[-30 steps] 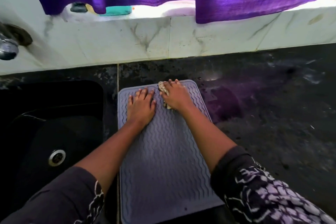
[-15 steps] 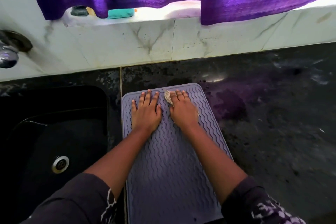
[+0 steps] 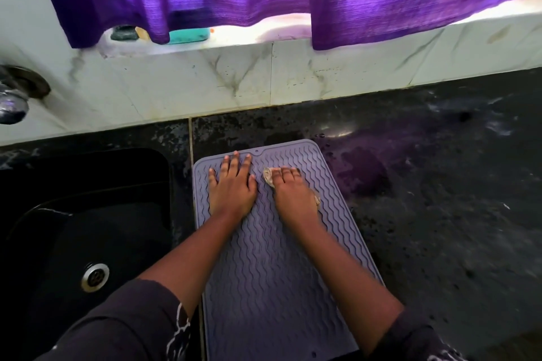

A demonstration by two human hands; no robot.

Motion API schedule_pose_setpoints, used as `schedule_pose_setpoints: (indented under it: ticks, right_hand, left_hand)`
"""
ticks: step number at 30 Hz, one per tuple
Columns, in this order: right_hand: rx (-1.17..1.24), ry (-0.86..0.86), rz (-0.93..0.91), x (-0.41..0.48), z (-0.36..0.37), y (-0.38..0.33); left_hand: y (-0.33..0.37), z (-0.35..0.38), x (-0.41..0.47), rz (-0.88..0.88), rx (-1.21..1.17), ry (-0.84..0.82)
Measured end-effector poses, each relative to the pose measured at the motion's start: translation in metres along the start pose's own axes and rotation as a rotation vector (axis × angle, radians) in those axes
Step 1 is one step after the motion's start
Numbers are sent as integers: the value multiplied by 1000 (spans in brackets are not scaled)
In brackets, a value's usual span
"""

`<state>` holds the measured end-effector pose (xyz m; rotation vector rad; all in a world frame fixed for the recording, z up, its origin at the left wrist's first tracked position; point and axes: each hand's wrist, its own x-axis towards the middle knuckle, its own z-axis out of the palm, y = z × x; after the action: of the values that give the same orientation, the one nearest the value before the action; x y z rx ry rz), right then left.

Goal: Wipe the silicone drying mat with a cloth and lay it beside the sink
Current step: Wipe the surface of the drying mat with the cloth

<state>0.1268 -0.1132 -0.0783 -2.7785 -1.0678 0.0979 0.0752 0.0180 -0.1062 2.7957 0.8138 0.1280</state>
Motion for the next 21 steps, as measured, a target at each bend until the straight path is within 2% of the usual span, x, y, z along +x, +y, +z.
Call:
schedule_pose_setpoints:
  ticks: [3, 7, 9, 17, 21]
  right_hand:
    - [34, -40, 31, 17, -19, 2]
    - [177, 5, 80, 57, -28, -5]
    - [123, -41, 47, 60, -16, -8]
    - [91, -18, 50, -20, 9, 5]
    - [-11, -56, 81, -15, -4, -8]
  left_hand:
    - [0, -1, -1, 4, -5, 4]
    - [0, 0, 0, 2, -7, 2]
    - [0, 1, 0, 1, -5, 3]
    - [-1, 2, 2, 0, -4, 8]
    - [-1, 2, 1, 1, 4, 1]
